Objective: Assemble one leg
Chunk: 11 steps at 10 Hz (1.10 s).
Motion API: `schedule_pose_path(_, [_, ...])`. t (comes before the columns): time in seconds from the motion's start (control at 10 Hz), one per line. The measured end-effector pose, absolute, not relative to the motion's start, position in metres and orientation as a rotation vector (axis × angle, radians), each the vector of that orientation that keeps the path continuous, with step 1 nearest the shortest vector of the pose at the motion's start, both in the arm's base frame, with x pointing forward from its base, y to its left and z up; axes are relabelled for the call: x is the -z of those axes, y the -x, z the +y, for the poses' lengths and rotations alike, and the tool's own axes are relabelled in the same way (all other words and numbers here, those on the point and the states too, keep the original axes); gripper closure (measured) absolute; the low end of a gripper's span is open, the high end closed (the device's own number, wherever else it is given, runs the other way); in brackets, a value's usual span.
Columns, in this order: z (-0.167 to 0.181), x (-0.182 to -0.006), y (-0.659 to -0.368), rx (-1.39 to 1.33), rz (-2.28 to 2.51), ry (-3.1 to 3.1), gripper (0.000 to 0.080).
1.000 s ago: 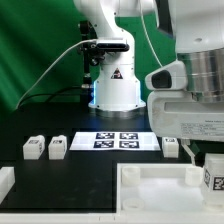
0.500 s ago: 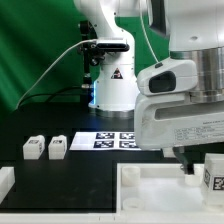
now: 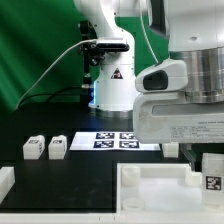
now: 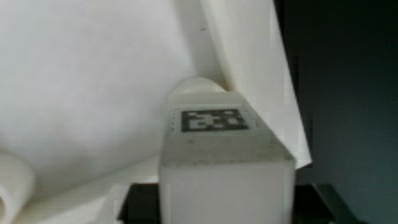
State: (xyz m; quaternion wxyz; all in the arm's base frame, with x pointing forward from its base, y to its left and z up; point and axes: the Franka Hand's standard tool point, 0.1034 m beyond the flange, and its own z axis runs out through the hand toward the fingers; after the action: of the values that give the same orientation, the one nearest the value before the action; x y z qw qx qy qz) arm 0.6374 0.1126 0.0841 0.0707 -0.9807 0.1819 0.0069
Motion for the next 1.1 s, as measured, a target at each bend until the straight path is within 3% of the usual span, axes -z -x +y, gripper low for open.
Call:
schedule_pose_path(0.5, [0.107,-0.082,-0.632,-0.136,1.765,2.347,0.0504])
schedule_pose_path(0.8, [0.122,-0.083,-0.631,-0.211,2.159,1.974,0.0504])
schedule_pose_path(1.0, [0.122,-0.082,-0.631,-0.199,2.094,2.040,0.0504])
schedule_pose_path(1.1, [0.123,-0.082,-0.631,-0.200,2.093,2.040,0.0280])
